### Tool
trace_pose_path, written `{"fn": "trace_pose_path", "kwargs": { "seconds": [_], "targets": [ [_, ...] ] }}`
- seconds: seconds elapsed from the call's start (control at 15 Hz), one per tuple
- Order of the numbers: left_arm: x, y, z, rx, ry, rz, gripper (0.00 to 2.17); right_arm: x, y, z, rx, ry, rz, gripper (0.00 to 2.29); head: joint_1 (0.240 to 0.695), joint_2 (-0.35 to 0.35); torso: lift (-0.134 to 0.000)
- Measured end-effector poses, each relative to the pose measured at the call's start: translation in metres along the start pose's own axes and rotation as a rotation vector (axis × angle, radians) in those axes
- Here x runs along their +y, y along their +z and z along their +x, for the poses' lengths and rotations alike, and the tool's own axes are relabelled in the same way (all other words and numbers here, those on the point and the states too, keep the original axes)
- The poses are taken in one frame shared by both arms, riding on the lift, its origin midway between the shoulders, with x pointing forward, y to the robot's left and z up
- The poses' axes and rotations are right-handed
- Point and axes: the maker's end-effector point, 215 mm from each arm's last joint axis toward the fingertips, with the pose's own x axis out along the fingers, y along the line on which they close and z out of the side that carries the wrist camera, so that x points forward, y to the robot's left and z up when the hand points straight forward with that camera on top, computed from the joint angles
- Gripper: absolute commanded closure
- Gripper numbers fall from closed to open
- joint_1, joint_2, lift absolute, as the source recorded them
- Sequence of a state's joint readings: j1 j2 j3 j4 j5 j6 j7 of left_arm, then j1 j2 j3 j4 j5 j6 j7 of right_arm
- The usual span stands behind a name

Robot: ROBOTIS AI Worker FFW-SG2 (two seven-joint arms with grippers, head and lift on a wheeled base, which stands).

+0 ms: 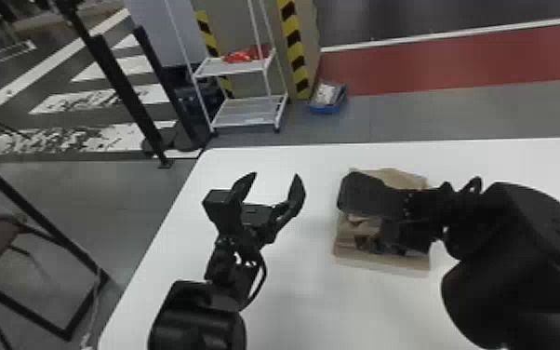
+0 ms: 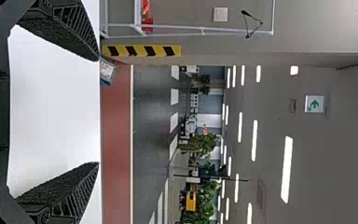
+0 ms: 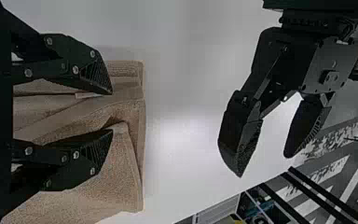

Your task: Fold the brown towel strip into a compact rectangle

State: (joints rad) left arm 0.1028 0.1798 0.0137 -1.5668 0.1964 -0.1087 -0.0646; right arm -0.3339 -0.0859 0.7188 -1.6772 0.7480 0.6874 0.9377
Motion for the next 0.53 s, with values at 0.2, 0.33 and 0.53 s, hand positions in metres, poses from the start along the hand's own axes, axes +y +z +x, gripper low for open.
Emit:
{"fn": "trace_pose_path", "kwargs": {
  "seconds": [0.2,0.33,0.53],
  "targets": [
    [0.023,0.004,-0.002,-0.026,0.046,0.008,0.08,-0.012,0.000,-0.016,-0.031,-0.018,0.030,0.27,0.695,0.350,-0.123],
    [0.038,0.004,-0.004,-0.031,0.067,0.010,0.08,-0.021,-0.004,-0.020,-0.026,-0.030,0.031,0.41,0.695,0.350,-0.123],
    [0.060,0.003,-0.010,-0.026,0.090,0.016,0.08,-0.031,-0.019,-0.017,0.018,-0.045,0.021,0.54,0.695,0.350,-0.123]
  ]
}}
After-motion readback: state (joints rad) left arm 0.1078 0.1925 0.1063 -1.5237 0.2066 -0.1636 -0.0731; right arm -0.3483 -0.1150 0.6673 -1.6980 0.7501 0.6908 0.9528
